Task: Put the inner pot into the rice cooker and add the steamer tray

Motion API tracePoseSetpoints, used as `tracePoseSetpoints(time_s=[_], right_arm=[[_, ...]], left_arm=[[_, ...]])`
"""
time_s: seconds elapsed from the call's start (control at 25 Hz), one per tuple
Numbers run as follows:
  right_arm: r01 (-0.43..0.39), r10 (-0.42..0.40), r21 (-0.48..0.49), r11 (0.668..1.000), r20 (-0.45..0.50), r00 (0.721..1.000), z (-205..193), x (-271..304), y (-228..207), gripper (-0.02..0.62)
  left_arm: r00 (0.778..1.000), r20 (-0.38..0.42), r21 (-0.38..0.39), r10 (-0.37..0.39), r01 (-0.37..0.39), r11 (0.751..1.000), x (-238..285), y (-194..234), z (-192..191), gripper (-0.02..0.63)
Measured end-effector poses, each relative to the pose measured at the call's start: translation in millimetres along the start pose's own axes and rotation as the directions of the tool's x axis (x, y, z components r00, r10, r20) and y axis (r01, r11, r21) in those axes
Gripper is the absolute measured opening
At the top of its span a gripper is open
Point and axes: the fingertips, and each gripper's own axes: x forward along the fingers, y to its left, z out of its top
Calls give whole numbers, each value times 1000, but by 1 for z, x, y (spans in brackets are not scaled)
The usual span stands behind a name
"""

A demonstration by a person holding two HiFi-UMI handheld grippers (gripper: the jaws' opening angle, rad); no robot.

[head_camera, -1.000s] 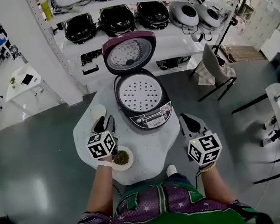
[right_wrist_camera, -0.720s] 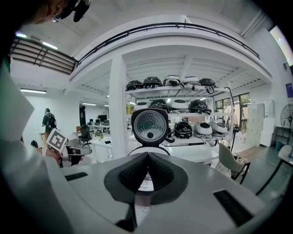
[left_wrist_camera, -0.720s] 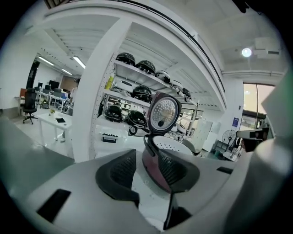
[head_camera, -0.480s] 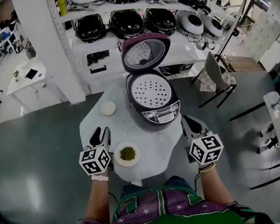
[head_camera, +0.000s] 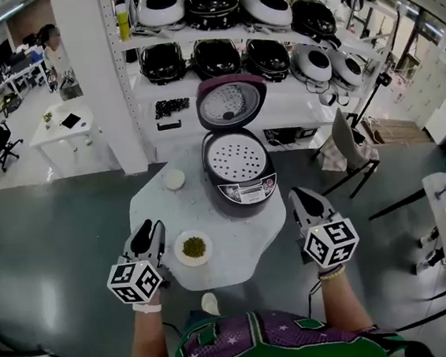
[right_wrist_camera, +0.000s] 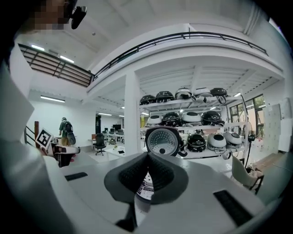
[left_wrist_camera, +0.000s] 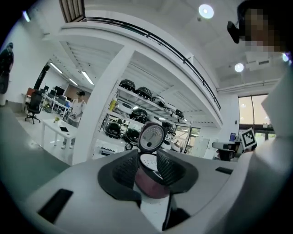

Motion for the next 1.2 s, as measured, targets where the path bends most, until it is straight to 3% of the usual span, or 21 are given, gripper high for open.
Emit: tracePoseSetpoints(time_s=[0.12,0.28,0.48,0.6,0.8,0.92,1.08,1.2], right_arm=[[17,-17,3,1000,52,998,15,-39,-25,6],[37,-38,8,999,114,993,26,-88,-55,6],[60,-65,36,998,186,980,40,-153,-93,6],[52,-59,39,998,216,975,47,-190,-104,6],[-12,5,33,999,222,975,39,-238,-95,6],[-60,57,10,998,213,975,29,-257,-80,6],[-114,111,1,993,220,969,18,-281,-62,6],[-126,123,-1,992,232,965,10,-300,-53,6]], left_arm=[[998,36,-25,-42,43,999,-18,-34,8,147],[996,72,26,-59,57,998,-44,-83,15,129],[986,141,25,-90,88,996,-75,-142,22,106],[985,161,94,-64,49,994,-97,-175,28,101],[980,198,204,13,-54,978,-137,-224,28,66],[976,211,226,59,-107,968,-156,-244,16,40],[982,185,183,36,-71,981,-176,-270,-8,21],[984,175,205,31,-68,976,-192,-287,-23,21]])
